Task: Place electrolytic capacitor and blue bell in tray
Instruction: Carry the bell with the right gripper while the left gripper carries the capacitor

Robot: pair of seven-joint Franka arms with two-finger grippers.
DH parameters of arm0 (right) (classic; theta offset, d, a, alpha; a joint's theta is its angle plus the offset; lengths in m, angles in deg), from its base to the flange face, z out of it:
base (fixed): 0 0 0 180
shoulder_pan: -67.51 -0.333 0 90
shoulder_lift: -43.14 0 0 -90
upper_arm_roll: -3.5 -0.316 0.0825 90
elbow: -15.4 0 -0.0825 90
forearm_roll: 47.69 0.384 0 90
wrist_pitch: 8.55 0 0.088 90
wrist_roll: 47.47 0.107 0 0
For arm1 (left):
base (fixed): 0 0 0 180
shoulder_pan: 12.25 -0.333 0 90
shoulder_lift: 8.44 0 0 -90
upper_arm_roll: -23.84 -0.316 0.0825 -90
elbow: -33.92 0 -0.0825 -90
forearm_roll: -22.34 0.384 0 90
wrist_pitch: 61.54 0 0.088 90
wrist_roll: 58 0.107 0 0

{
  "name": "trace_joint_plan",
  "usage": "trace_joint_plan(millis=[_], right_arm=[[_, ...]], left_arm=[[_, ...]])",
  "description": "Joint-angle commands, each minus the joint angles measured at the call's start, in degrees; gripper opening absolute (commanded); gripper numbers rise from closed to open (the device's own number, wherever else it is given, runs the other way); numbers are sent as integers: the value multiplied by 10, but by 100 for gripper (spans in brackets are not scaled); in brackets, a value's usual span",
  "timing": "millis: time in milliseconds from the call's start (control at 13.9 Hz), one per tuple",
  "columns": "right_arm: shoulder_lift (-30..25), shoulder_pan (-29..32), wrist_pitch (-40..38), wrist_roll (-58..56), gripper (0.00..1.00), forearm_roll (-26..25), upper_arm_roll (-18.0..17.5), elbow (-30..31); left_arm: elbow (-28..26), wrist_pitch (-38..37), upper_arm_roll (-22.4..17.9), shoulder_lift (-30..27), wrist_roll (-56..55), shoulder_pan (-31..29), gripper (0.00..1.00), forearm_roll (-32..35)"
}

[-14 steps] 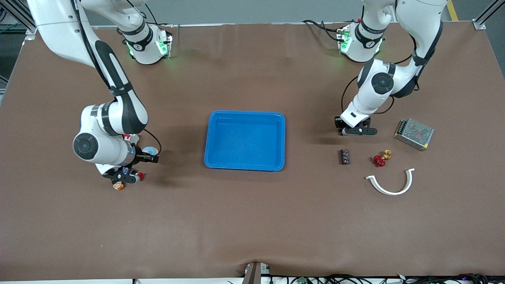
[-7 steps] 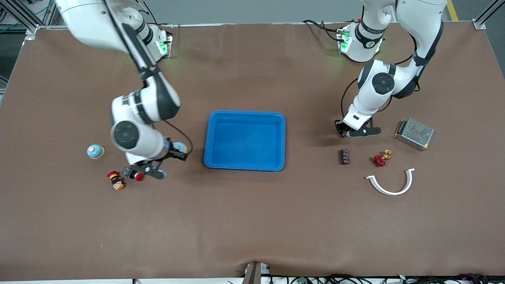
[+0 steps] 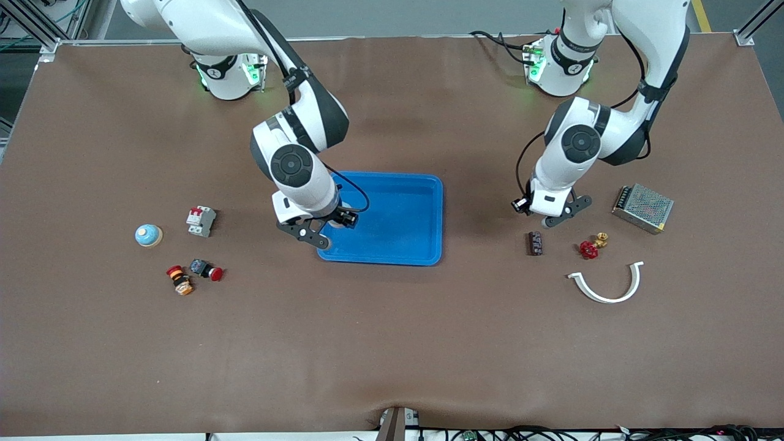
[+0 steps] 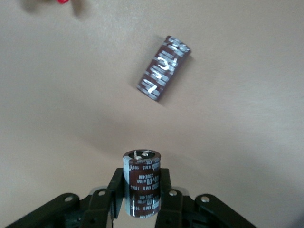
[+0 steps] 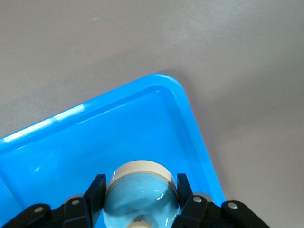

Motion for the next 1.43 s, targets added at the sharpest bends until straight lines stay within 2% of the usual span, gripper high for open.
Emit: trace_joint_plan(millis=[0, 215, 502, 645, 1004, 1362], right_arm=[[-1, -17, 54, -1, 39, 10, 6, 36], [-7, -32, 59, -9, 39, 9, 6, 58], [-14, -52, 87, -13, 39, 7, 7, 95], [-26, -54, 112, -29, 39, 6, 7, 122], [-26, -55, 117, -32, 39, 3, 8, 139], [-25, -55, 123, -32, 39, 0, 8, 147]], left_arm=[[37, -44, 19, -3, -106, 19, 0, 5], [48, -42, 58, 3, -273, 22, 0, -2], [62, -36, 82, 21, -409, 36, 0, -4], [63, -7, 84, 27, -464, 48, 0, -4], [63, 63, 83, 64, -601, 97, 0, 3], [70, 75, 81, 76, -665, 132, 0, 4]])
